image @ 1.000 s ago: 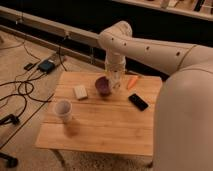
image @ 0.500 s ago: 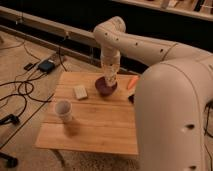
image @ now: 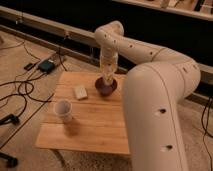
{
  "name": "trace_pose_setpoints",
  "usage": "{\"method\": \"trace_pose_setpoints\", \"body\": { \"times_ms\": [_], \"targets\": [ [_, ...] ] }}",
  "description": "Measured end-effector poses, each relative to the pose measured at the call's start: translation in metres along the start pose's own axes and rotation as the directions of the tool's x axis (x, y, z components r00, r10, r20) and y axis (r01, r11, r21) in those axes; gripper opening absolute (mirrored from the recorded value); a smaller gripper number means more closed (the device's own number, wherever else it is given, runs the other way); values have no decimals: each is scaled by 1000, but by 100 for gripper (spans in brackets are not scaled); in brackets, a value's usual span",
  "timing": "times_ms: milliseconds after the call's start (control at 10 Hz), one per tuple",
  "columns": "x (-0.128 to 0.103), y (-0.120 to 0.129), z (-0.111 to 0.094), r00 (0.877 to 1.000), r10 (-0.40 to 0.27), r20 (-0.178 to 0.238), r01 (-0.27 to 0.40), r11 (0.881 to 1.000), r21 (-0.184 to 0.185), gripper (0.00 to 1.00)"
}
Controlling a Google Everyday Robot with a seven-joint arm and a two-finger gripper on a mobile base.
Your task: Place the bottle in the ceramic bowl
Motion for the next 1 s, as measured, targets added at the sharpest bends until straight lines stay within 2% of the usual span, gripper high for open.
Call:
{"method": "trace_pose_setpoints", "body": {
  "times_ms": [300,500,800,1000],
  "targets": [
    [-4,-1,30,999,15,-39,-16,1000,-23,0],
    [-11,1,45,999,22,-41,-25,998,-58,0],
    [-16,7,64,999,50,-11,-51,985,-164,0],
    [-9,-2,74,996,87,0,-85,970,-226,0]
  ]
}}
